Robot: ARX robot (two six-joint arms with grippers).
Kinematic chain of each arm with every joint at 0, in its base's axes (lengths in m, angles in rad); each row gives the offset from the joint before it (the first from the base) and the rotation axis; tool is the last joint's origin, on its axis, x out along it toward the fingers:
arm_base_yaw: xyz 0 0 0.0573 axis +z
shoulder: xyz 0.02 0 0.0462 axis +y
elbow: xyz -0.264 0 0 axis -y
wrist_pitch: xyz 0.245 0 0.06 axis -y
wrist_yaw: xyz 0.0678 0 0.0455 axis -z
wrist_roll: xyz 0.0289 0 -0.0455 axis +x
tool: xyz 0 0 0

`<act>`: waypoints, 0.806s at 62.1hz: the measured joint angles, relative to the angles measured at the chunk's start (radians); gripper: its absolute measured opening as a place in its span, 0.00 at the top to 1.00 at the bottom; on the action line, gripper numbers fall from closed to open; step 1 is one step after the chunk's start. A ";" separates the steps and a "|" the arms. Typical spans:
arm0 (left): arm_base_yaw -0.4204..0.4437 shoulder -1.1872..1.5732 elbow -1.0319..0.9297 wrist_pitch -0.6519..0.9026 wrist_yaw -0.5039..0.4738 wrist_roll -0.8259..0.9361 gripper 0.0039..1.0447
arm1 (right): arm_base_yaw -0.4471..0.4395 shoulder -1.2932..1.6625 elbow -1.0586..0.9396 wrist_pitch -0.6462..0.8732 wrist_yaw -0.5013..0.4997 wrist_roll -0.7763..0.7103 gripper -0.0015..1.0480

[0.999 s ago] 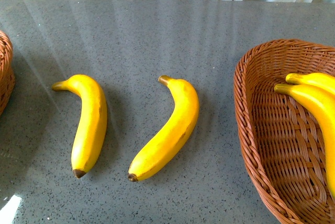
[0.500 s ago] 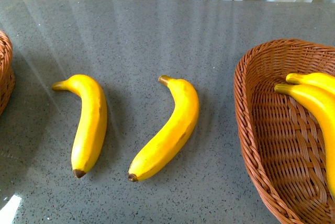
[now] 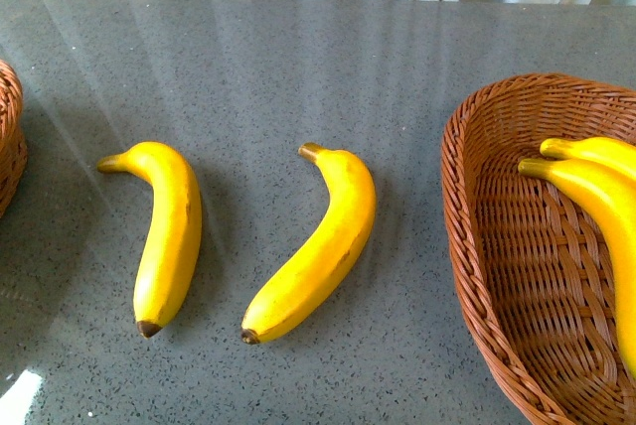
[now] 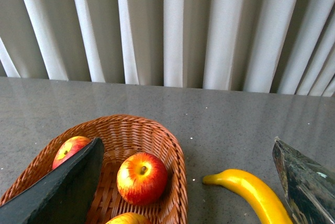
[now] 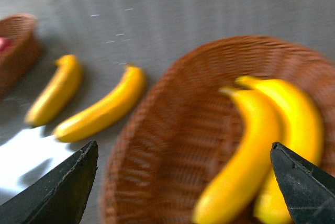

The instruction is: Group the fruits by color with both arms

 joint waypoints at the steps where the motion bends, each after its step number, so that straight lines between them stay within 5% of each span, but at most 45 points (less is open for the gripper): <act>1: 0.000 0.000 0.000 0.000 0.000 0.000 0.09 | 0.002 0.039 0.006 0.025 -0.061 0.001 0.09; 6: 0.001 0.000 0.000 0.000 -0.001 0.000 0.09 | 0.044 0.161 0.036 0.162 -0.153 0.005 0.09; 27: 0.001 0.000 0.000 0.000 -0.001 0.000 0.09 | 0.338 0.725 0.232 0.653 0.120 0.054 0.09; 50: 0.001 0.000 0.000 0.000 -0.001 0.000 0.09 | 0.538 1.182 0.547 0.640 0.266 0.155 0.09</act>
